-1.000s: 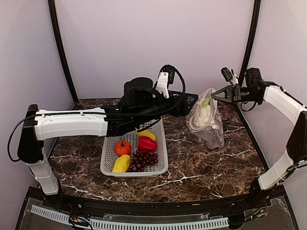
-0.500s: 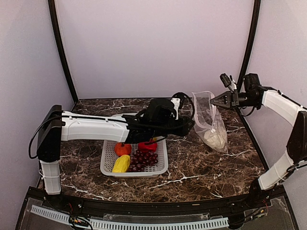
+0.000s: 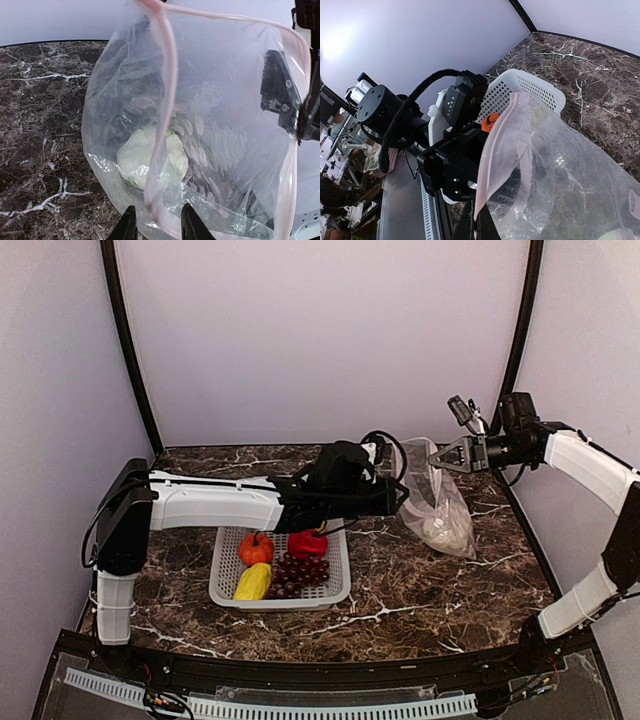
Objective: Place the food in the zip-top bag and seal the zipper
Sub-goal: Adjust the zipper food storage bag at the center of the board.
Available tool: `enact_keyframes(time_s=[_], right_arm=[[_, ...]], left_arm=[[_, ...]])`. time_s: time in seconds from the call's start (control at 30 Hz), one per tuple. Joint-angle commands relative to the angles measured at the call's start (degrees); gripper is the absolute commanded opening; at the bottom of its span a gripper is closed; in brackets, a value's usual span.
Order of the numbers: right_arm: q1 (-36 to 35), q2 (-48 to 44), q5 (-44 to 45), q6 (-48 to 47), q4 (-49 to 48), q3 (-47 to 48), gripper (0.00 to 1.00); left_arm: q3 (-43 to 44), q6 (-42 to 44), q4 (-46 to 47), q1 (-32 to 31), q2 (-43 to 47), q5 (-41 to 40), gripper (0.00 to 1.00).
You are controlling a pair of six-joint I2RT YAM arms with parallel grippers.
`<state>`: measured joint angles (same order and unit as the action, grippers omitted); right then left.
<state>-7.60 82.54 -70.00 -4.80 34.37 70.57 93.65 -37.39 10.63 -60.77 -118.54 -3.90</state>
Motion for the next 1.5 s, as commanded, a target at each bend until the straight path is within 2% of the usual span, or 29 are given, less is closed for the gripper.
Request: enact_keyframes(time_s=[0.0,0.23,0.37,0.47,0.57,0.63,0.77,0.83,1.0,1.13,1.27,1.47], right_arm=[[-1.0,-1.4,2.6,-1.8,0.4,-0.7,0.00],[-1.2,-1.5,3.1,-2.1,0.6,-0.5,0.00],[-1.2,-1.2,3.3,-2.2,0.8,-0.4,0.00],[-1.1,-0.9,4.5,-2.2,1.2,0.2,0.00],[-0.3,-0.3,10.7,-3.4,3.5,3.6,0.00],[1.5,0.5,16.3,-4.2,5.7,8.5,0.00],[6.4,2.1,26.2,-3.9,8.0,18.8,0.00],[7.1,1.8,28.6,-4.0,8.1,21.5,0.00],[7.1,2.7,28.8,-3.6,9.8,23.6,0.00],[7.1,4.8,34.3,-5.5,11.4,25.2,0.00],[7.1,6.9,37.5,-6.5,11.0,28.5,0.00],[7.1,8.0,33.3,-3.5,9.8,32.9,0.00]], left_arm=[[2.8,-2.7,1.8,0.9,-2.2,3.6,0.25],[5.0,-3.5,-0.1,1.6,-3.9,4.6,0.21],[5.5,-3.4,1.3,2.1,-4.3,7.2,0.06],[7.1,-2.9,1.1,2.2,-4.3,8.5,0.01],[11.9,-1.8,-4.2,2.2,-3.9,10.7,0.01],[14.9,0.1,-11.4,2.3,-2.3,11.0,0.01],[18.3,4.4,-20.3,2.7,2.3,5.5,0.01],[17.8,5.6,-21.0,2.8,4.3,2.0,0.01],[17.4,5.4,-21.1,3.8,5.2,1.9,0.01],[17.3,4.8,-20.1,5.1,4.6,1.4,0.01],[18.2,6.2,-13.8,6.8,1.8,3.6,0.01],[21.9,7.3,-8.7,8.7,-1.5,9.6,0.01]])
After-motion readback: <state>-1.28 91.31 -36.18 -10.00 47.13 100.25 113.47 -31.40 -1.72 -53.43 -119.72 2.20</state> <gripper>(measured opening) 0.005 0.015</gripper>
